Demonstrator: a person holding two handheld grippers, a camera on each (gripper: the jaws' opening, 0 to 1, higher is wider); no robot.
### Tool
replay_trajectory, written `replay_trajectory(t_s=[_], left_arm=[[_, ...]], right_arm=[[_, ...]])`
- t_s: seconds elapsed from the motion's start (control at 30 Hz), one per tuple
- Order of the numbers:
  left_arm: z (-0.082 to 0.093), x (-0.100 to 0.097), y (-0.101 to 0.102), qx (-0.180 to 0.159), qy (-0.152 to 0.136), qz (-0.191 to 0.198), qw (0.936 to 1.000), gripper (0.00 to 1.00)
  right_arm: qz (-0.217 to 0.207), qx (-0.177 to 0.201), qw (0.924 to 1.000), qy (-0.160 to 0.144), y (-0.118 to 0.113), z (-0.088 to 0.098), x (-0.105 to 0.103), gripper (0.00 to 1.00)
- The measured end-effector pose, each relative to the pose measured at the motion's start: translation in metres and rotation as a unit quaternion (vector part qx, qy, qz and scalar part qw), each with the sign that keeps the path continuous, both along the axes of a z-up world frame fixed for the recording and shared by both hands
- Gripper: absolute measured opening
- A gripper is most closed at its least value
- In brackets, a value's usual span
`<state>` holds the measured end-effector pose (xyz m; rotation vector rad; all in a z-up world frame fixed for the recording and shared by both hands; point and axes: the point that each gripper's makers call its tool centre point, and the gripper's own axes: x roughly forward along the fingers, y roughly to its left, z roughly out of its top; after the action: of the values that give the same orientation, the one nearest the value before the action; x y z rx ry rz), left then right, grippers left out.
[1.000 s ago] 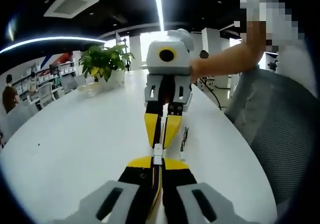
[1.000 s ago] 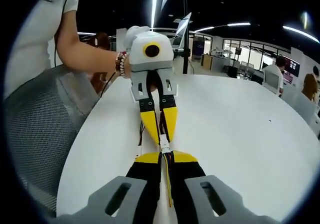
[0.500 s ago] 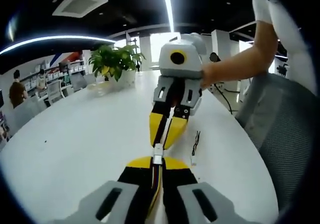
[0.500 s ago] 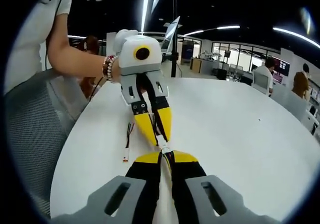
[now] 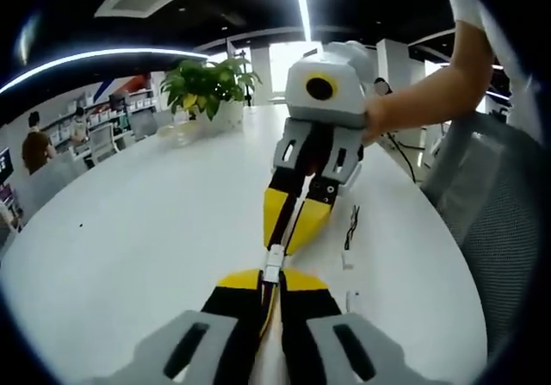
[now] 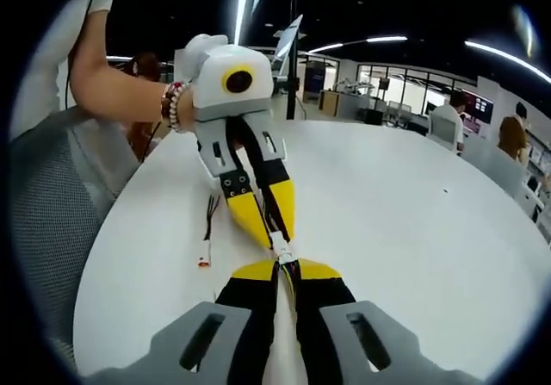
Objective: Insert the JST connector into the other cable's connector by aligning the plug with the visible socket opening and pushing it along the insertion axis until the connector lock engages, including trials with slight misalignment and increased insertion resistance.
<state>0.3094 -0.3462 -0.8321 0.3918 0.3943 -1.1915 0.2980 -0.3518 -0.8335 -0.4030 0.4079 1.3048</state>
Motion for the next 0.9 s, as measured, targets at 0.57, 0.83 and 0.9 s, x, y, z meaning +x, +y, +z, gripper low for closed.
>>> replay_trajectory(t_s=[0.57,0.83,0.9], left_arm=[[-0.003,0.003,0.004,-0.008,0.024,0.023,0.9994,0.06],[0.002,0.002,0.003,-0.016,0.028,0.024,0.9992,0.08],[0.007,0.004,0.005,-0.021,0.027,0.028,0.999,0.09]], right_arm=[[-0.017,0.001,0.9993,0.035,-0.002,-0.015,-0.001,0.06],[-0.028,0.013,0.9986,0.043,-0.006,-0.008,0.001,0.11],[-0.036,0.013,0.9985,0.038,-0.008,-0.004,0.004,0.1]])
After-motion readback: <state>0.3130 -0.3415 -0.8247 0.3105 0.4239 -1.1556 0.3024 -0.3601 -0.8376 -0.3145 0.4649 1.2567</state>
